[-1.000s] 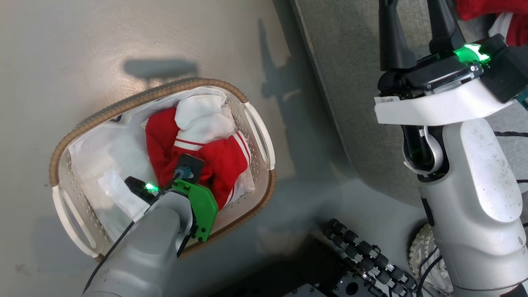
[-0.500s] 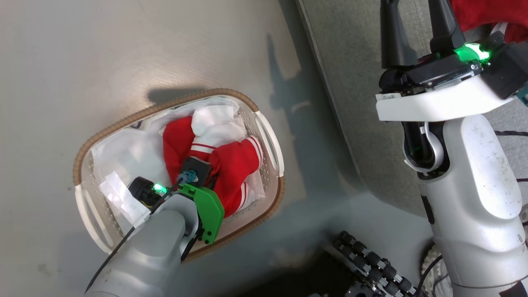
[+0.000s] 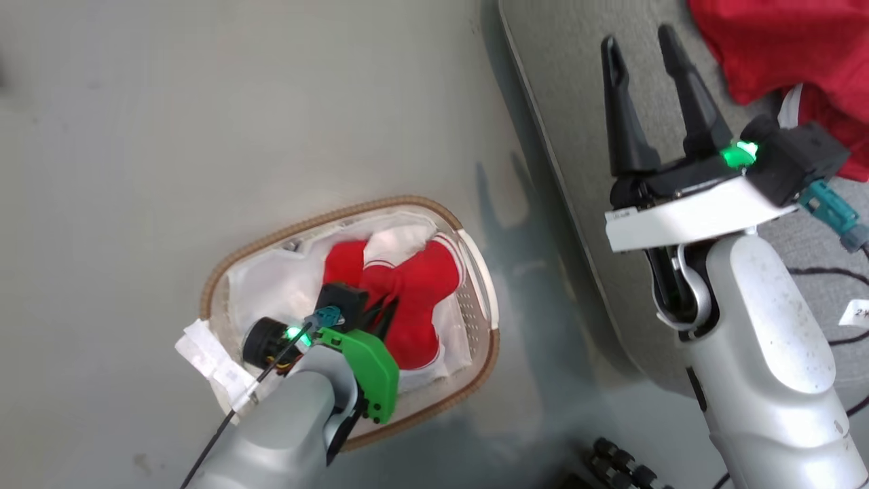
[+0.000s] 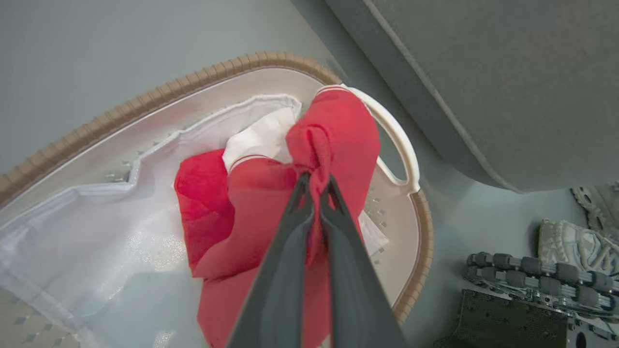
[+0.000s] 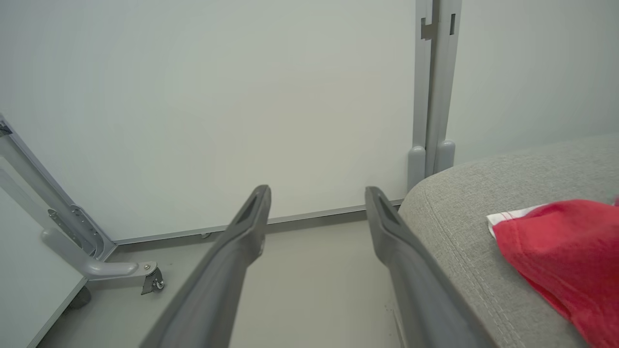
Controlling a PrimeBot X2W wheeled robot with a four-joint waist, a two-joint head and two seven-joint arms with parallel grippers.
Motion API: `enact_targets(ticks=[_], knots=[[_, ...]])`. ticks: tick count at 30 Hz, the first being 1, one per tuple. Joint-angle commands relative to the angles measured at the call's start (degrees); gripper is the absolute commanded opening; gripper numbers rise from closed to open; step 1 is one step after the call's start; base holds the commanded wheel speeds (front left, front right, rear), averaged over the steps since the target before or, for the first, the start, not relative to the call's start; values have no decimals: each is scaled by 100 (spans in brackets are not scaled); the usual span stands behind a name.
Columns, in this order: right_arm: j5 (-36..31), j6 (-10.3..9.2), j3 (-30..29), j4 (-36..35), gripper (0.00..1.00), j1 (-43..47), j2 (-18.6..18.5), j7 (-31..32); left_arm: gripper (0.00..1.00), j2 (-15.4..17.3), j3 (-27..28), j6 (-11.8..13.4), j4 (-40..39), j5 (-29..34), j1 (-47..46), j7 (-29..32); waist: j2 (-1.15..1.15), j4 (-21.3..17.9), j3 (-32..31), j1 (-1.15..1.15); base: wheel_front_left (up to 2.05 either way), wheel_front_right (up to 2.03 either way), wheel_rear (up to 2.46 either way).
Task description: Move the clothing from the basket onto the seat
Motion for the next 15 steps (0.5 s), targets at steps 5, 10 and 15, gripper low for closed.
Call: enact_targets(ticks=[5, 10, 15], knots=[[-114, -7, -14, 200, 100, 484, -131, -25, 0, -5, 497, -17, -606, 306, 412, -23, 45, 641, -1079, 0, 0, 0, 0], [-202, -8, -125, 430, 100, 903, -246, -26, 0, -8, 1155, -4, -1343, 787, 799, -23, 45, 920, -1546, 0, 0, 0, 0], [-282, -7, -227, 634, 100, 1280, -276, -26, 0, -25, 1693, -9, -2142, 1322, 1102, -25, 45, 1140, -1931, 0, 0, 0, 0]])
